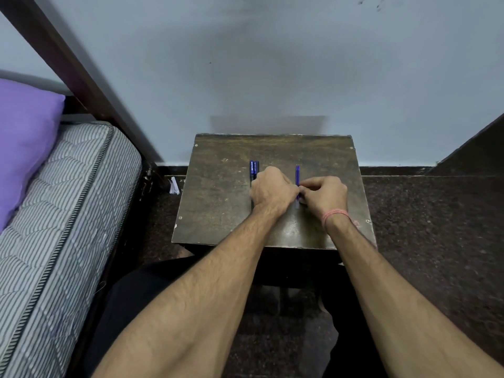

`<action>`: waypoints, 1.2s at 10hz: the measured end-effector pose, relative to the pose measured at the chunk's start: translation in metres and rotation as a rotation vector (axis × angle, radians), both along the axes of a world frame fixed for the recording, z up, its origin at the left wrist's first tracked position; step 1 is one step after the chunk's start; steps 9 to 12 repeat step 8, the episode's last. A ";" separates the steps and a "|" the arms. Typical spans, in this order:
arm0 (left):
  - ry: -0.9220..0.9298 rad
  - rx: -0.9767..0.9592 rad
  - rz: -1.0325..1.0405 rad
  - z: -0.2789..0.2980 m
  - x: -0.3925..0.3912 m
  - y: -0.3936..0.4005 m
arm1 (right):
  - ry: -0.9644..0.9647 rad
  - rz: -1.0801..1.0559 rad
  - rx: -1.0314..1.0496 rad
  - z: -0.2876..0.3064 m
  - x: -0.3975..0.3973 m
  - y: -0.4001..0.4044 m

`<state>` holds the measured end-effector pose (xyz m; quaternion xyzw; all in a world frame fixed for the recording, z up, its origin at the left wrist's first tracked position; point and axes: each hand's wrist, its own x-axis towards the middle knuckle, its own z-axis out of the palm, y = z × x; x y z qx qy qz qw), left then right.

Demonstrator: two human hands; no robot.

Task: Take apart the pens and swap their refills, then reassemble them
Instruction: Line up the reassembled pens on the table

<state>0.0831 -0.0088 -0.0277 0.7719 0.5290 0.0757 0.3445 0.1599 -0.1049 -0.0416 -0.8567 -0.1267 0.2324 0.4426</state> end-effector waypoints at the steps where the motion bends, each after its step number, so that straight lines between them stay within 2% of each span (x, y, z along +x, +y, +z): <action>1: 0.019 0.014 0.016 -0.001 -0.017 0.006 | -0.004 0.033 0.015 -0.003 -0.018 0.006; 6: 0.005 0.016 0.009 0.007 -0.026 0.003 | -0.083 0.083 0.003 -0.007 -0.029 0.009; 8: -0.241 0.121 0.179 0.017 -0.034 -0.009 | -0.119 0.024 0.097 0.002 -0.040 0.002; 12: -0.241 0.121 0.179 0.017 -0.034 -0.009 | -0.119 0.024 0.097 0.002 -0.040 0.002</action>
